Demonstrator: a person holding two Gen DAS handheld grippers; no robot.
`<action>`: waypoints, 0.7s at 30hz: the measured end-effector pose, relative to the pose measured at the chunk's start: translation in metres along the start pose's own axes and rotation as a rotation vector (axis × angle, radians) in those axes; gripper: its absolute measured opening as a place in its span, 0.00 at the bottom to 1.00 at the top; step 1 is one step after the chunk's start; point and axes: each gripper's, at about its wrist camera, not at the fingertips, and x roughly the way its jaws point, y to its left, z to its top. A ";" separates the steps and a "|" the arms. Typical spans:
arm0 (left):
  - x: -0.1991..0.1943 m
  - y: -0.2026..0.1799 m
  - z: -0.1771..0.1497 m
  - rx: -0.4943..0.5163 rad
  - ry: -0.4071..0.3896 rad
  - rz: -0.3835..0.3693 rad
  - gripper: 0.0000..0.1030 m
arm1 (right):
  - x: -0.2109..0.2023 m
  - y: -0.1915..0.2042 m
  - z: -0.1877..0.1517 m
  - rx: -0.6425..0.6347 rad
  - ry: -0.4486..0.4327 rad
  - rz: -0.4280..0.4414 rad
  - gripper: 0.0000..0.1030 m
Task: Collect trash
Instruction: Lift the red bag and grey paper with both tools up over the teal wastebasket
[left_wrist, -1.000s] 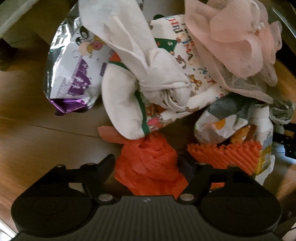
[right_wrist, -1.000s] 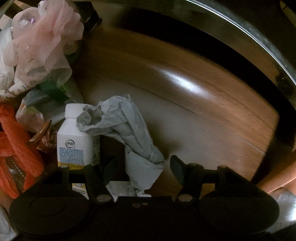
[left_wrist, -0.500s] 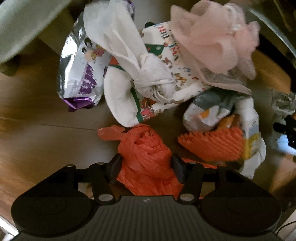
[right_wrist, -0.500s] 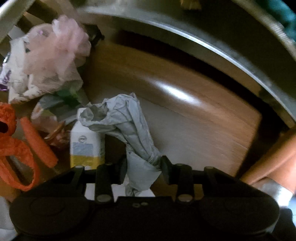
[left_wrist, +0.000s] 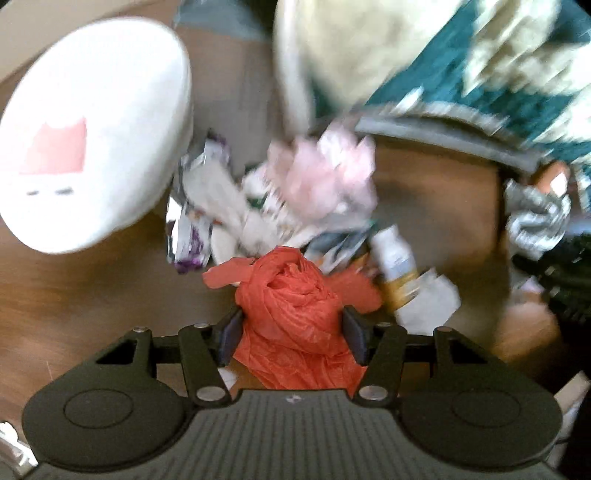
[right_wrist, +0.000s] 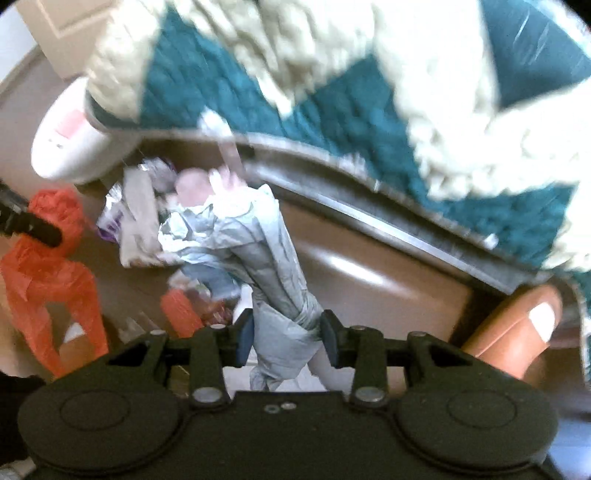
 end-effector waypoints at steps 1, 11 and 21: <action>-0.013 -0.004 0.000 0.000 -0.027 -0.004 0.55 | -0.015 0.000 0.002 0.002 -0.022 0.000 0.36; -0.162 -0.048 -0.032 0.015 -0.301 -0.005 0.55 | -0.163 0.012 0.002 0.004 -0.246 0.046 0.36; -0.276 -0.098 -0.081 0.067 -0.539 0.039 0.55 | -0.295 0.008 -0.007 -0.049 -0.511 0.028 0.36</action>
